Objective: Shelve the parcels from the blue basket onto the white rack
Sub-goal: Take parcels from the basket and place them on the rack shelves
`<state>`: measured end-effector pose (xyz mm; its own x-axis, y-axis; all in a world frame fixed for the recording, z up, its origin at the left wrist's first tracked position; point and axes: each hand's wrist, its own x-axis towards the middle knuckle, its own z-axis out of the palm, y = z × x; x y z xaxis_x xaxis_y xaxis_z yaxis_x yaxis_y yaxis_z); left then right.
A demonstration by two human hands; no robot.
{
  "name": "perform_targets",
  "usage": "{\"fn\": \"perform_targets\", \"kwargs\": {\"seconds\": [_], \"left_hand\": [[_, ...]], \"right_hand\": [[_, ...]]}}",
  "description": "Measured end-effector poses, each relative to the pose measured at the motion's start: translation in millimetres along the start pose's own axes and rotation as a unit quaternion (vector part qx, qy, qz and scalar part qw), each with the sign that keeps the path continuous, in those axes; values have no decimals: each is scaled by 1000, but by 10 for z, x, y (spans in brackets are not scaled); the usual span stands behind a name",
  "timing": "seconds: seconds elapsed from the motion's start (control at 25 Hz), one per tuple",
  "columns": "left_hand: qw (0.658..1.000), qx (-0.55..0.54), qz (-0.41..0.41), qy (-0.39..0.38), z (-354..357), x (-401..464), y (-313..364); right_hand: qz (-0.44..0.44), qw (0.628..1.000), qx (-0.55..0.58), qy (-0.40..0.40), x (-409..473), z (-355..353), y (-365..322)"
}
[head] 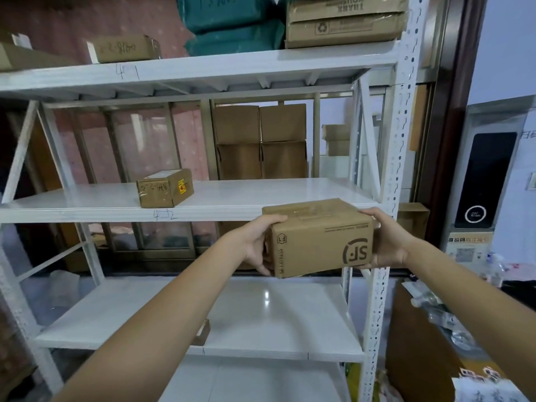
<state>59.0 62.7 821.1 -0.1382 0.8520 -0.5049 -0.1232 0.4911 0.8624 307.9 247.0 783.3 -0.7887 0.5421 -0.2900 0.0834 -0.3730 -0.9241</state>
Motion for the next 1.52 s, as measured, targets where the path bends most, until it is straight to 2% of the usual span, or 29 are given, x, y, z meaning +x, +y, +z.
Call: {"fn": "perform_targets", "kwargs": {"seconds": [0.08,0.16,0.2,0.24,0.32,0.4,0.48,0.56,0.68,0.76,0.84,0.92,1.08,1.16,1.4,1.52], "left_hand": [[999,36,5,-1,-189,-136,90],[994,73,31,80,-405,-248,229],[991,95,37,91,-478,-286,296],[989,125,30,70,-498,-315,349],[983,181,4,-19,-427,-339,381],[980,167,14,-108,-285,-317,331],[982,120,60,-133,-164,-290,245],[985,86,111,-99,-140,-257,179],[987,20,157,-9,-159,-176,158],[983,-91,142,68,-117,-163,206],[964,-201,124,124,-17,-182,329],[941,-259,133,172,94,-196,448],[915,-293,148,235,301,-190,529],[919,-287,148,225,295,-194,521],[953,-204,137,179,-203,-445,531],[960,-192,132,155,-202,-481,532]], "right_hand": [[-23,999,-20,20,-45,24,-122],[-22,999,-35,14,-110,-5,-226],[-15,998,-53,4,-137,-10,-252],[-6,997,-76,-3,-156,-2,-263],[11,993,-119,-23,-163,78,-269],[20,988,-149,-39,-147,255,-286],[20,985,-165,-40,-139,447,-309],[13,986,-158,-41,-151,560,-324],[-7,996,-60,-58,-171,529,-273],[-17,995,18,-92,-174,521,-203],[-26,989,87,-119,-185,579,-177],[-45,987,129,-83,-179,698,-247],[-91,987,115,72,-150,964,-452],[-87,985,98,114,-130,1028,-500],[-59,985,58,153,-222,906,-624],[-85,980,96,152,-191,934,-587]]}}
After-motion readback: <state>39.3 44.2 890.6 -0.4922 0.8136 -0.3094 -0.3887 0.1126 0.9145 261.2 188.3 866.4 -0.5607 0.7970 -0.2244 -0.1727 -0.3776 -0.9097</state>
